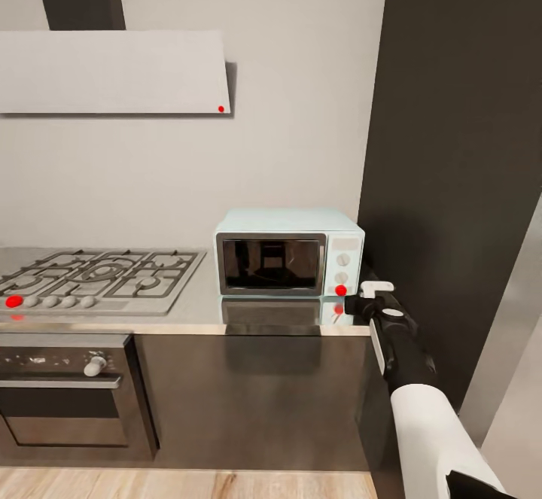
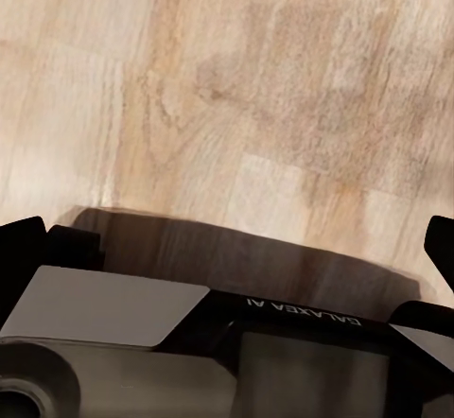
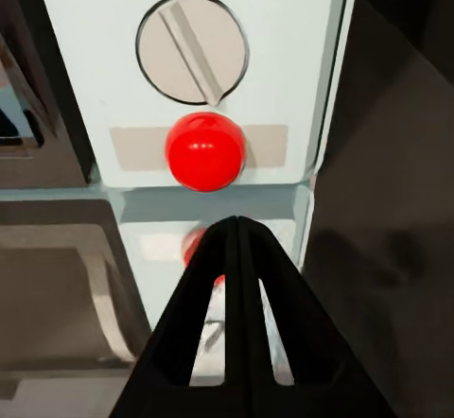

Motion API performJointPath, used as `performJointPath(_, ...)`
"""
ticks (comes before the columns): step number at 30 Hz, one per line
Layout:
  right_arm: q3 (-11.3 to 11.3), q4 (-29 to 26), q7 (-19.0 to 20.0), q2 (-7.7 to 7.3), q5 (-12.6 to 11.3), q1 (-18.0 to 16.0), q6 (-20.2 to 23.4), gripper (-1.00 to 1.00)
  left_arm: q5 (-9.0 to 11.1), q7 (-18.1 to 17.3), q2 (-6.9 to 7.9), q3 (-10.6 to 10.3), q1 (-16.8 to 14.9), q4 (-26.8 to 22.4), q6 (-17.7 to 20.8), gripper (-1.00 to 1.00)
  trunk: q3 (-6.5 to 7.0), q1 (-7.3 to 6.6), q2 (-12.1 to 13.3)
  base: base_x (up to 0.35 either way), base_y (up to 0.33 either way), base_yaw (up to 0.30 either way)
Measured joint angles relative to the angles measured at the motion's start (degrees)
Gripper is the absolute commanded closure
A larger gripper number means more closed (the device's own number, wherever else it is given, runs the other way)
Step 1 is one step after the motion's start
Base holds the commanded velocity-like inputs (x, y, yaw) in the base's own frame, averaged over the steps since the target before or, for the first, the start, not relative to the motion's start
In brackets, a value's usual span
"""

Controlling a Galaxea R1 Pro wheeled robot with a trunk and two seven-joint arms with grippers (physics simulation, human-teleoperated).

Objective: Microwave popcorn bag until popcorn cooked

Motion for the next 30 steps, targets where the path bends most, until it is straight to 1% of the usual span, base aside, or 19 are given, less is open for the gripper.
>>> performJointPath(4,0.0,0.1,-0.2,0.49,-0.2,0.0,0.0,1.0,0.0,0.0,0.0,0.0,0.0,0.0,0.0,-1.0,0.0,0.0,0.0,0.0,0.0,0.0)
performJointPath(10,0.0,0.3,-0.4,0.6,-0.3,0.0,0.0,1.0,0.0,0.0,0.02,0.0,0.0,0.0,0.0,-1.0,0.0,0.0,0.0,0.007,0.0,0.0)
performJointPath(21,-0.1,0.3,-0.4,0.53,-0.4,0.0,0.0,1.0,0.1,0.0,0.18,0.0,0.0,0.0,0.0,-1.0,0.0,-0.01,0.0,0.123,0.0,0.0)
performJointPath(27,-0.1,3.9,-0.4,0.44,-0.4,0.0,-0.3,1.0,0.1,0.0,0.18,0.0,0.0,0.0,-0.1,-1.0,0.0,-0.01,0.0,0.128,0.0,0.0)
performJointPath(30,-0.1,4.2,-0.4,0.44,-0.4,0.0,-0.4,1.0,0.1,0.0,0.18,0.0,0.0,0.0,-0.1,-1.0,0.0,-0.01,0.0,0.111,0.0,0.0)
